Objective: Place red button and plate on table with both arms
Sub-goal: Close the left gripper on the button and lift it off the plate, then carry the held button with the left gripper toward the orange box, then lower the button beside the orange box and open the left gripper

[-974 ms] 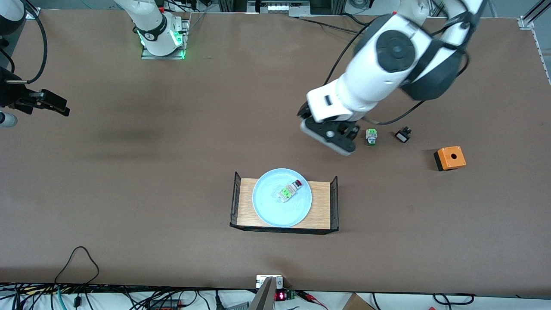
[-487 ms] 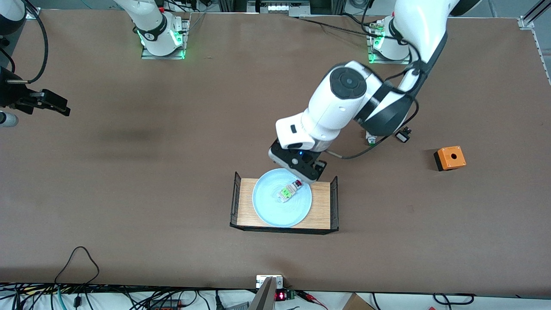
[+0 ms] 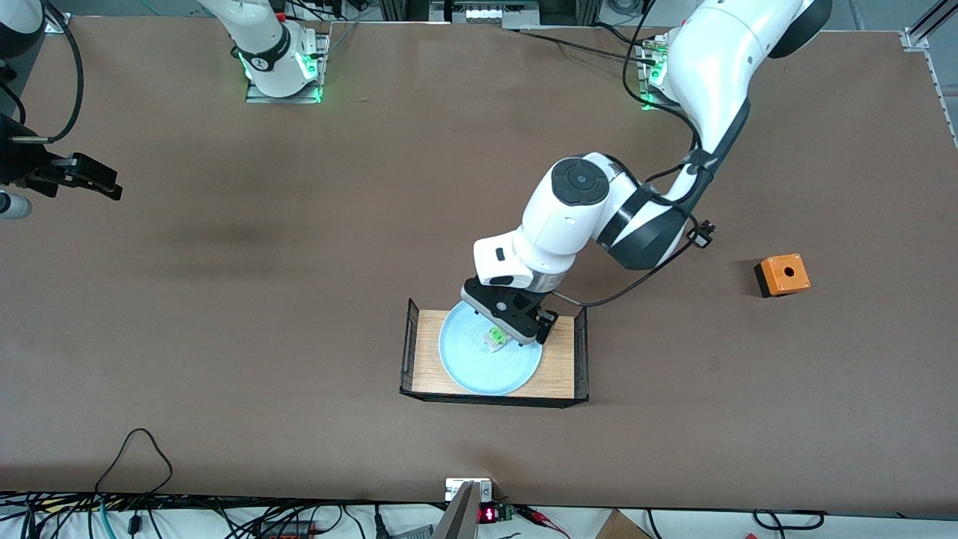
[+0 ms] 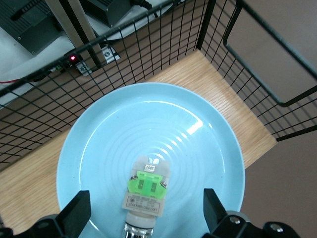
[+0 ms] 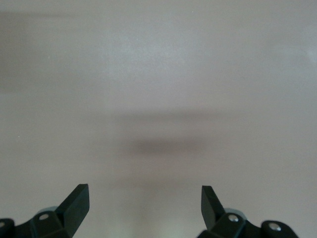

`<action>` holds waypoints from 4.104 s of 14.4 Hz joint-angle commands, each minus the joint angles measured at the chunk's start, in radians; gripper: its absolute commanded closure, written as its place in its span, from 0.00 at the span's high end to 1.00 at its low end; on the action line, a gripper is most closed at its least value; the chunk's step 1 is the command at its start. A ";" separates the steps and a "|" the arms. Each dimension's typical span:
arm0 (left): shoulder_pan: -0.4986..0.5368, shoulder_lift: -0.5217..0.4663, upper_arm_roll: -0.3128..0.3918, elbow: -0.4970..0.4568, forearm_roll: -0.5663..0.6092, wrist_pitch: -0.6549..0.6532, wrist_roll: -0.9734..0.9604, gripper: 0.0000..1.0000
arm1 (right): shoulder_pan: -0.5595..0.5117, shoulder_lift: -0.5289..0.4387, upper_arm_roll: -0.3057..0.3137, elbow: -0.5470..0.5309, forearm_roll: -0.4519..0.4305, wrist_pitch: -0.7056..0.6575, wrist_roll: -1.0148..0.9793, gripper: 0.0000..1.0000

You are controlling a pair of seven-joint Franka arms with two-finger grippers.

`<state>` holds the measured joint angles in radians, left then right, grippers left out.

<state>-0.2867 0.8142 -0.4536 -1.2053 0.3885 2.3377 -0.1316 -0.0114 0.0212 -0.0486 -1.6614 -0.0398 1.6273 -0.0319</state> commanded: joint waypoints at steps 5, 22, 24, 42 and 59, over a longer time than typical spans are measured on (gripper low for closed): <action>-0.017 0.043 0.009 0.012 0.069 0.066 0.006 0.98 | -0.007 -0.017 0.009 0.003 0.008 -0.014 -0.020 1.00; -0.003 0.002 -0.003 0.007 0.041 0.023 -0.008 0.32 | -0.009 -0.017 0.006 0.005 0.020 -0.012 -0.005 1.00; -0.002 -0.047 0.000 0.010 -0.076 0.000 -0.011 0.32 | -0.009 -0.017 0.006 0.005 0.020 -0.010 -0.005 1.00; 0.402 -0.308 -0.007 -0.144 -0.165 -0.749 0.723 0.32 | -0.009 -0.014 0.006 0.006 0.021 0.002 -0.003 1.00; 0.693 -0.219 0.013 -0.753 -0.109 0.124 1.017 0.36 | 0.062 0.014 0.015 0.025 0.051 -0.041 0.255 1.00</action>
<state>0.3910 0.6022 -0.4311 -1.9113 0.2618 2.3926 0.8712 0.0101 0.0341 -0.0381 -1.6501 -0.0013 1.6092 0.0738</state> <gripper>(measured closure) 0.586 0.000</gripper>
